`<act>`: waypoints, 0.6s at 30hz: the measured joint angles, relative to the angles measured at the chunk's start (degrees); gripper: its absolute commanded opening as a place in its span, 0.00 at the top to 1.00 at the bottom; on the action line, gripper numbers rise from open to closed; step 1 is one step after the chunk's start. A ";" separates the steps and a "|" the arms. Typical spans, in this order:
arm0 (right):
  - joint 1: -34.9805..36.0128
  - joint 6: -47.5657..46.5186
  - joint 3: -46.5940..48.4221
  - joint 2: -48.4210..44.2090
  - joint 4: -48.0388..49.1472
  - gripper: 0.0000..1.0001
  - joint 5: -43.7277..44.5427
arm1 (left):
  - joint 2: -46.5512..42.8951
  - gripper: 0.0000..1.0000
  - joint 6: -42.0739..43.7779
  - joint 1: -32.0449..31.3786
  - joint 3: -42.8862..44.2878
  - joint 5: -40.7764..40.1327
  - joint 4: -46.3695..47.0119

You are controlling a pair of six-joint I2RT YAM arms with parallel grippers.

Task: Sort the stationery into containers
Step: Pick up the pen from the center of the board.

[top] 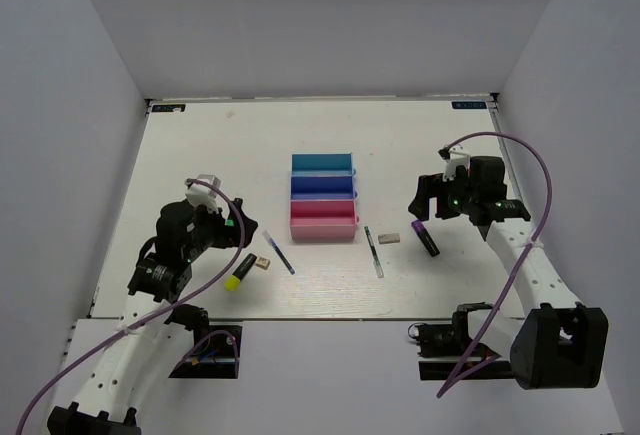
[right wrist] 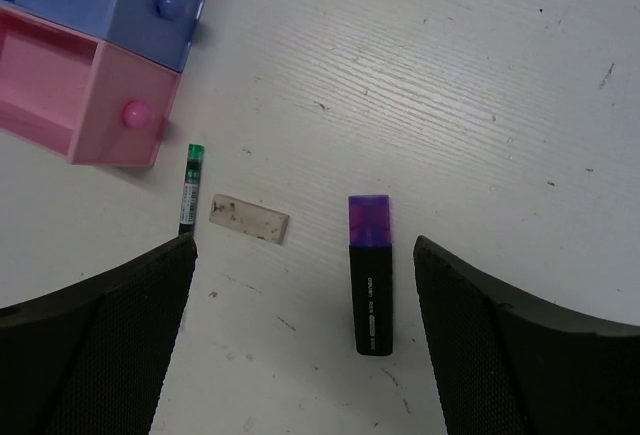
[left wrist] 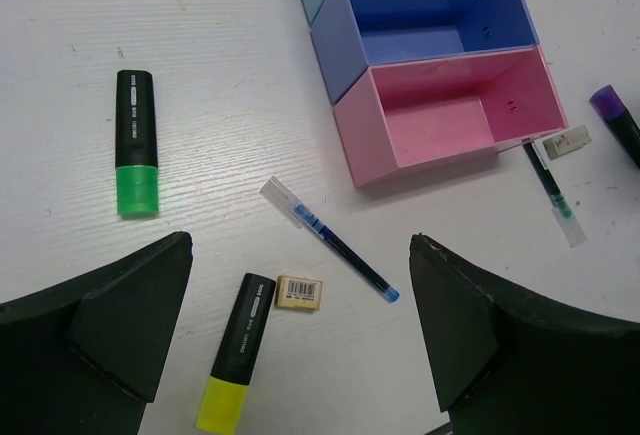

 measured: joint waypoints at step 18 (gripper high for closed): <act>0.07 -15.30 0.11 0.35 -7.28 1.00 -7.17 | 4.57 0.89 -0.50 -0.04 0.46 -3.08 -1.03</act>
